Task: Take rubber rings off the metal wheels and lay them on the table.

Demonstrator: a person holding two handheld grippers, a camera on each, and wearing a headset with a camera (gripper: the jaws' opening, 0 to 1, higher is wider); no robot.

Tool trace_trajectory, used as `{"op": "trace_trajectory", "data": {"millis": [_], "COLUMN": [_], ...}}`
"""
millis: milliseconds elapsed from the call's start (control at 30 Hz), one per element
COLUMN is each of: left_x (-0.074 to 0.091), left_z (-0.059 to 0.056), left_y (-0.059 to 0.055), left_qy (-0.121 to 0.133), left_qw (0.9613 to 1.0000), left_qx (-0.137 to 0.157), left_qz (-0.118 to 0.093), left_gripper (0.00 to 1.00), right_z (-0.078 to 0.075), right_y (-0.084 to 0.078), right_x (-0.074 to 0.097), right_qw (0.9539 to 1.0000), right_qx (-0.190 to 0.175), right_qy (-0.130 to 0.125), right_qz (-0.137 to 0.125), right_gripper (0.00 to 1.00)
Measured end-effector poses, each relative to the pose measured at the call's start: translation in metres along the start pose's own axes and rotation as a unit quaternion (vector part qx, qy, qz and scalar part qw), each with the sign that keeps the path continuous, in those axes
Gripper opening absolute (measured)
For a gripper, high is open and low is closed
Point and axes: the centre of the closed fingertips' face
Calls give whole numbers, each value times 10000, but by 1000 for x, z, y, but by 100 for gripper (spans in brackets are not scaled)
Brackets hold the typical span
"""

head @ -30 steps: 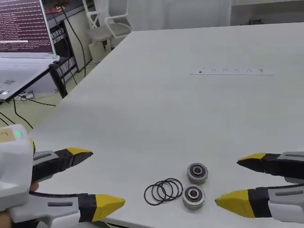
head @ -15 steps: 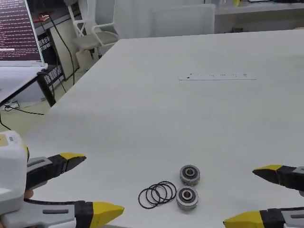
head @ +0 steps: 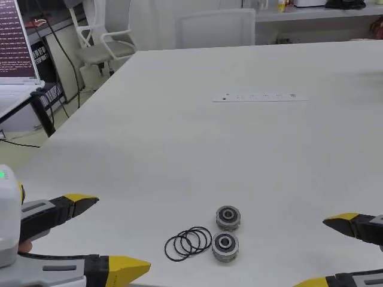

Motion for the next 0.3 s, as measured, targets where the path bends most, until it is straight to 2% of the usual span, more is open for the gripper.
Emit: {"op": "trace_trajectory", "data": {"millis": [300], "left_x": [0], "left_z": [-1], "left_y": [1], "left_qy": [-41], "left_qw": [10000], "left_qx": [16], "left_qz": [-39], "left_gripper": [93], "right_z": [0], "right_y": [-5], "right_x": [1], "right_qw": [9999], "right_qx": [0], "right_qy": [-34], "right_qz": [126], "right_gripper": [99]}}
Point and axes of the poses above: the centre of the closed fingertips' face, and the gripper's own axes: x roughly backward along the fingers, z roughly to its left, y roughly out of its top, and after that the axes turned 12 degrees about y, right-handed
